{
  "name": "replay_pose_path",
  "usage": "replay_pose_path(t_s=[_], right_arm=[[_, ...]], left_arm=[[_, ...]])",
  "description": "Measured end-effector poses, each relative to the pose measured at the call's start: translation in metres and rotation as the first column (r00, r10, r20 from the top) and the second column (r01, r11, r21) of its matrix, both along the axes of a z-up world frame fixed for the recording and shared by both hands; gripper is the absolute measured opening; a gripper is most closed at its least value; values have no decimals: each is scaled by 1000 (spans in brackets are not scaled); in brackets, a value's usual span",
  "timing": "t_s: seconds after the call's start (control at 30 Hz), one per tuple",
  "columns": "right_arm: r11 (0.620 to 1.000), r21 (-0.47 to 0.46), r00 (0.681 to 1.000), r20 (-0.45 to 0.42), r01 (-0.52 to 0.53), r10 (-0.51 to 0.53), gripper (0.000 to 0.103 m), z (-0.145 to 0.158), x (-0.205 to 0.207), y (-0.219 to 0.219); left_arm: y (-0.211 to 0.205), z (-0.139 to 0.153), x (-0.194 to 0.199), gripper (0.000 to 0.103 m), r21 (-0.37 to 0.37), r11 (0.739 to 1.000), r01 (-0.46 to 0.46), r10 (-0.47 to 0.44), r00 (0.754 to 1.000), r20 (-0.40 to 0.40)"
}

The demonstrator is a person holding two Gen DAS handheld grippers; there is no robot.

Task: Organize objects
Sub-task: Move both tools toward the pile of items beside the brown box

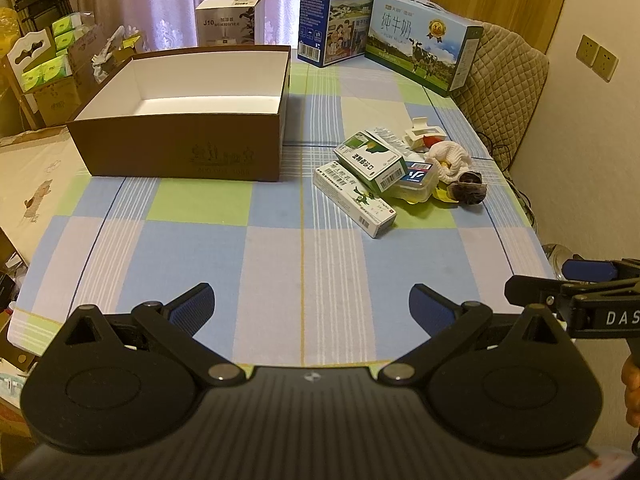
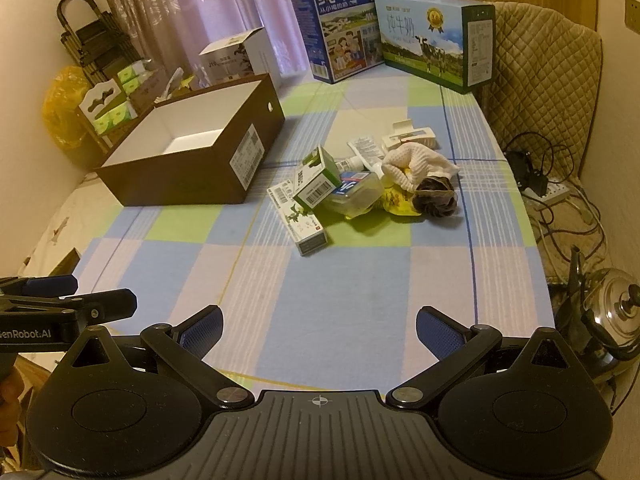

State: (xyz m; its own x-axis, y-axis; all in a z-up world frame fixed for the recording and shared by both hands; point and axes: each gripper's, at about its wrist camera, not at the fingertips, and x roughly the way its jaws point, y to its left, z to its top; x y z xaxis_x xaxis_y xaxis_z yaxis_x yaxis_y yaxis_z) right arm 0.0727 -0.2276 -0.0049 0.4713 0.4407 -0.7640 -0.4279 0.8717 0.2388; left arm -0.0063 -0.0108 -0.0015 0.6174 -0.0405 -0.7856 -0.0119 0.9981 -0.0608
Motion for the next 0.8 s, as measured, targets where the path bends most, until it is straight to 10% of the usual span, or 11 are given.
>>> replay_pose_path(t_s=[0.8], right_arm=[[1000, 21, 1000, -4, -13, 14, 101, -2, 2, -22]], left_arm=[[-12, -5, -7, 102, 48, 999, -9, 10, 1000, -12]])
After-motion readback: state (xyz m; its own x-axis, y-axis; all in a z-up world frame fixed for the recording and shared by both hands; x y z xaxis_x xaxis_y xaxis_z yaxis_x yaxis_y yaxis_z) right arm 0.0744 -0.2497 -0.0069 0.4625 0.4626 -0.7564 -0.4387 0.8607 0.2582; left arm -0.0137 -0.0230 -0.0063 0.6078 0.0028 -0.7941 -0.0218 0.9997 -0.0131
